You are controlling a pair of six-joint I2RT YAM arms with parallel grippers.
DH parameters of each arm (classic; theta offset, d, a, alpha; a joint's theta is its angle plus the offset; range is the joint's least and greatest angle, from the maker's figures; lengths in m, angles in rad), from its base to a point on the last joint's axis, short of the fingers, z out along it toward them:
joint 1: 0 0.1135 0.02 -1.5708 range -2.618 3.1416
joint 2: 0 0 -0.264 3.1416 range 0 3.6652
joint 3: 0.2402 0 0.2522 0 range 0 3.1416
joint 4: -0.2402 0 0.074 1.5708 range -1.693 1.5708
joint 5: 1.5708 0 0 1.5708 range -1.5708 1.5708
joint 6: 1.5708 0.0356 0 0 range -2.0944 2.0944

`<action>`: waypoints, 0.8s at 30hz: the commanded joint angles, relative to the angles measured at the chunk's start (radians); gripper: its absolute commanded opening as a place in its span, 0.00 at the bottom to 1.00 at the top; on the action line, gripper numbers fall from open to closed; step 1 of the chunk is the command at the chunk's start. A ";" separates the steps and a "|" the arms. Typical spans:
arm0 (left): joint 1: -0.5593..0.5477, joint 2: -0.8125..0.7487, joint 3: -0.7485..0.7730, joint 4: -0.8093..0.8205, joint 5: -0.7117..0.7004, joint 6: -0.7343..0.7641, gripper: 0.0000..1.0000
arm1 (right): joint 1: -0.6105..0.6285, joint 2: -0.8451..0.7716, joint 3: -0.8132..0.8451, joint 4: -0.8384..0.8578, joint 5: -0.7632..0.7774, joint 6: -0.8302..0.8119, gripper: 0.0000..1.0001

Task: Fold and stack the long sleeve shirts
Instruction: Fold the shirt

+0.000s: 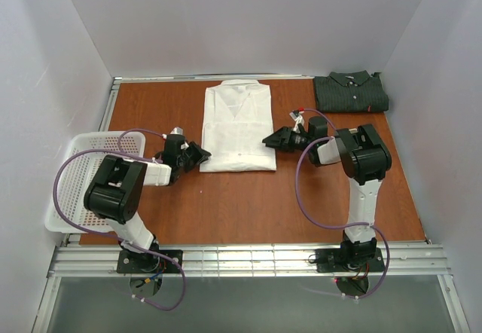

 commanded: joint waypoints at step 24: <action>-0.057 -0.102 0.013 -0.150 -0.023 0.060 0.23 | 0.249 -0.048 -0.080 0.002 0.104 -0.027 0.40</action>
